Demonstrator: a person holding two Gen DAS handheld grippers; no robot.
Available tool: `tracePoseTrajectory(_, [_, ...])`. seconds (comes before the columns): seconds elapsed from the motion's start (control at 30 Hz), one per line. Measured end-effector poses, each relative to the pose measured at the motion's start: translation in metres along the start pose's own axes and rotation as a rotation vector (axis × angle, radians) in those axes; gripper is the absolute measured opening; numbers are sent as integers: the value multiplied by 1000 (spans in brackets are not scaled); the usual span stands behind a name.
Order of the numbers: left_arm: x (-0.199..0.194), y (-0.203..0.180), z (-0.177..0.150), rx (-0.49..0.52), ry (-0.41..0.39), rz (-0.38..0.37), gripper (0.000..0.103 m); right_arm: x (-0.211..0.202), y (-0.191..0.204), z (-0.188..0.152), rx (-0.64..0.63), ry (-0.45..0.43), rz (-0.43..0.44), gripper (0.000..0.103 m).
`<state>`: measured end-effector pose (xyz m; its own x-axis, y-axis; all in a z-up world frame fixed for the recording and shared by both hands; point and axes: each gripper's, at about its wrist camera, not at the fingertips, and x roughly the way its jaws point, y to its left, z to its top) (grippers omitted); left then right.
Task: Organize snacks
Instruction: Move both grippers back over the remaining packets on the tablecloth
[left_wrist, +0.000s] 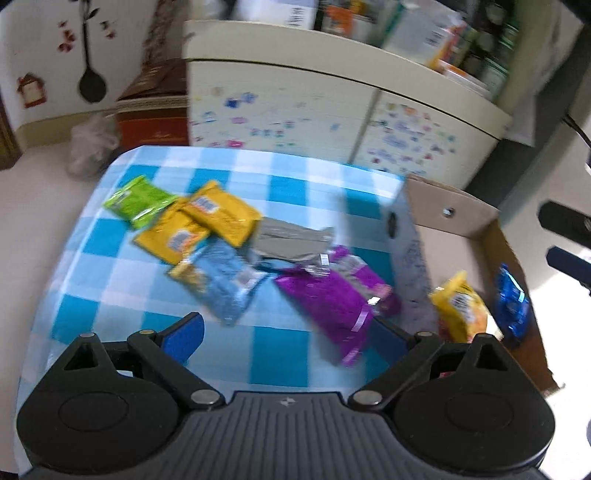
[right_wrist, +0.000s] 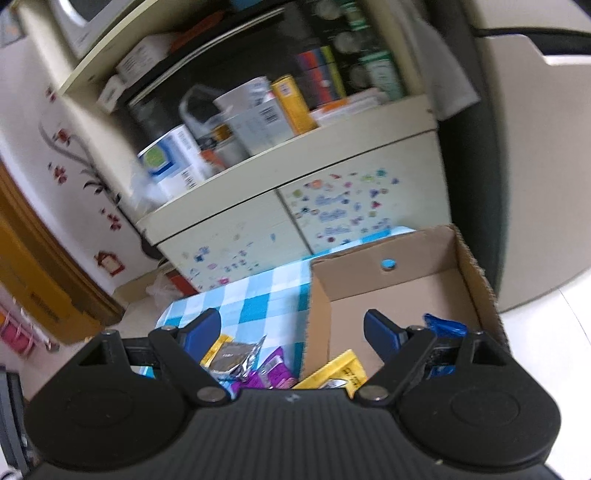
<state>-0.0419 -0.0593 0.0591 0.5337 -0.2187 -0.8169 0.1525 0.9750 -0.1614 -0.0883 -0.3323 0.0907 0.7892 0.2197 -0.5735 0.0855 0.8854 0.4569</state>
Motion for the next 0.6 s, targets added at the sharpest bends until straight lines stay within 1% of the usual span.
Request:
tracePoseTrajectory(0.2, [7, 30, 2, -58, 10, 20, 98, 13, 21, -9, -111, 24, 29, 85])
tracePoseTrajectory(0.4, [16, 51, 8, -102, 6, 42, 99, 27, 42, -23, -233, 53, 43, 85])
tracePoseTrajectory(0.6, [27, 61, 19, -165, 7, 24, 100, 43, 62, -41, -380, 93, 48, 85])
